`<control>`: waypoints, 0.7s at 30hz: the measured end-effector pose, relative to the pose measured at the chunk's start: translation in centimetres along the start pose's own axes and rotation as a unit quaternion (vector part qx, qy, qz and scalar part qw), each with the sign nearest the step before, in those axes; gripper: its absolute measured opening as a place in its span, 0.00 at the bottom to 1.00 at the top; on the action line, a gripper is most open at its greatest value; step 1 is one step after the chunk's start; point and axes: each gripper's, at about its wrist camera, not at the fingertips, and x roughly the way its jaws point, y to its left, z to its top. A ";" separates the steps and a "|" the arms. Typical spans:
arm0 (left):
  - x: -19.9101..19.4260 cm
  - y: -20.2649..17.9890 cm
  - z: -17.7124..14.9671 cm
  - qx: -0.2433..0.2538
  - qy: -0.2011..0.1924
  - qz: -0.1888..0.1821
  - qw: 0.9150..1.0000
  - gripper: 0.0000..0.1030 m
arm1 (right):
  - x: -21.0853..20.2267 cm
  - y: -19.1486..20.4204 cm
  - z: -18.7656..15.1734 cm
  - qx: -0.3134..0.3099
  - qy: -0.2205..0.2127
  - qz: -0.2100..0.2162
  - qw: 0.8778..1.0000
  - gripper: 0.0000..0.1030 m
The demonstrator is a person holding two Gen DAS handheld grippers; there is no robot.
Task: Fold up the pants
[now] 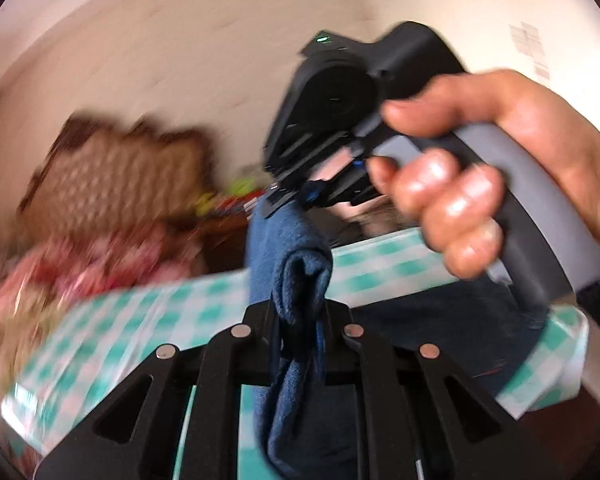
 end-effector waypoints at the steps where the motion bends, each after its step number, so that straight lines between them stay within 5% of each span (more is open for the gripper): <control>1: 0.3 -3.1 0.1 0.023 -0.008 -0.018 1.000 0.12 | -1.9 -2.8 -0.7 0.014 -0.010 -0.008 1.000 0.10; 4: 2.2 -11.3 -1.7 0.090 0.001 -0.052 0.995 0.12 | -4.2 -10.5 -3.6 0.060 -0.017 -0.035 0.997 0.10; 8: 5.3 -18.9 -7.1 0.167 0.062 -0.080 0.981 0.12 | -1.6 -18.6 -8.1 0.084 0.027 -0.079 0.993 0.11; 10: 6.4 -21.2 -9.5 0.203 0.086 -0.081 0.972 0.12 | 0.3 -21.3 -9.9 0.096 0.051 -0.091 0.990 0.22; 15: 7.1 -23.3 -11.7 0.256 0.081 -0.057 0.961 0.31 | 0.7 -23.0 -10.3 0.102 0.056 -0.066 0.991 0.28; 19: 7.7 -24.0 -12.5 0.277 0.082 -0.049 0.956 0.26 | 0.5 -23.2 -9.7 0.088 0.054 -0.066 0.992 0.44; 21: 7.7 -24.3 -12.8 0.278 0.080 -0.042 0.956 0.17 | 1.0 -23.0 -9.4 0.080 0.062 -0.068 0.993 0.37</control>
